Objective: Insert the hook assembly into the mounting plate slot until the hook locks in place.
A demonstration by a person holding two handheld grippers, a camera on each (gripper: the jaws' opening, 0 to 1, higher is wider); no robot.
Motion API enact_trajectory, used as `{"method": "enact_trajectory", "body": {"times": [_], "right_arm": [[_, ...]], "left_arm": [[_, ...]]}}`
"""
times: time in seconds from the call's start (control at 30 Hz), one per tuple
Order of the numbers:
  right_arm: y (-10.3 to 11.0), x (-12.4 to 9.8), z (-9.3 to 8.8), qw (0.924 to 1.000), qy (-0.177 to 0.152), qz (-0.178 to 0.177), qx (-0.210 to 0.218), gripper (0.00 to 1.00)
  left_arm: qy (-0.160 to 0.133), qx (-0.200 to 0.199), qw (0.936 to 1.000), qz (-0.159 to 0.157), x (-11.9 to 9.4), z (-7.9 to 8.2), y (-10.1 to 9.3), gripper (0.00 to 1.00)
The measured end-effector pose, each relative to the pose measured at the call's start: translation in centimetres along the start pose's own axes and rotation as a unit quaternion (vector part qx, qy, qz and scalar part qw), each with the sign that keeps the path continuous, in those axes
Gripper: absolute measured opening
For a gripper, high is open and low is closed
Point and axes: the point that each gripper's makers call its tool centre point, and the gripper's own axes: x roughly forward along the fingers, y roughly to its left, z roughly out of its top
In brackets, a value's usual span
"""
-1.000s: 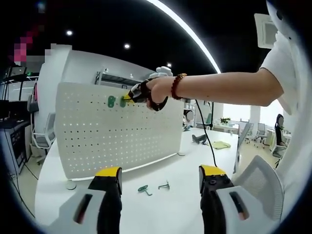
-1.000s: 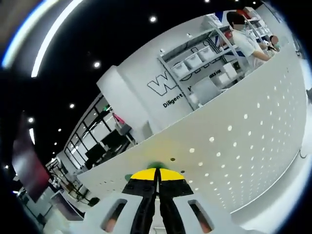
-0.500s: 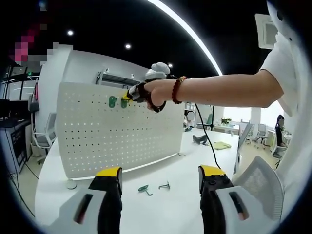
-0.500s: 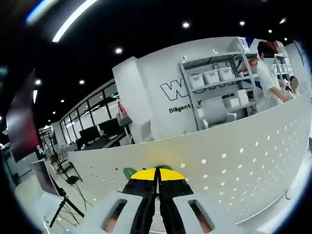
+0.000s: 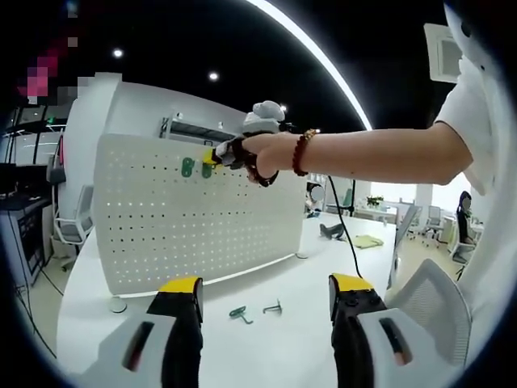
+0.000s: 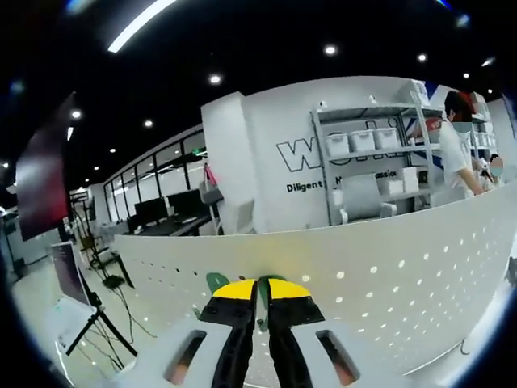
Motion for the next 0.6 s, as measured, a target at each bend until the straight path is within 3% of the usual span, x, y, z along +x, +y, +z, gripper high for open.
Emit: {"method": "enact_trajectory", "body": {"times": [0.6], "right_arm": [[1.0,-1.8,-0.1,0.9984,-0.014,0.023,-0.050,0.24]], "left_arm": [[-0.001,0.001,1.0000,-0.002,-0.1,0.0,-0.4,0.65]]}}
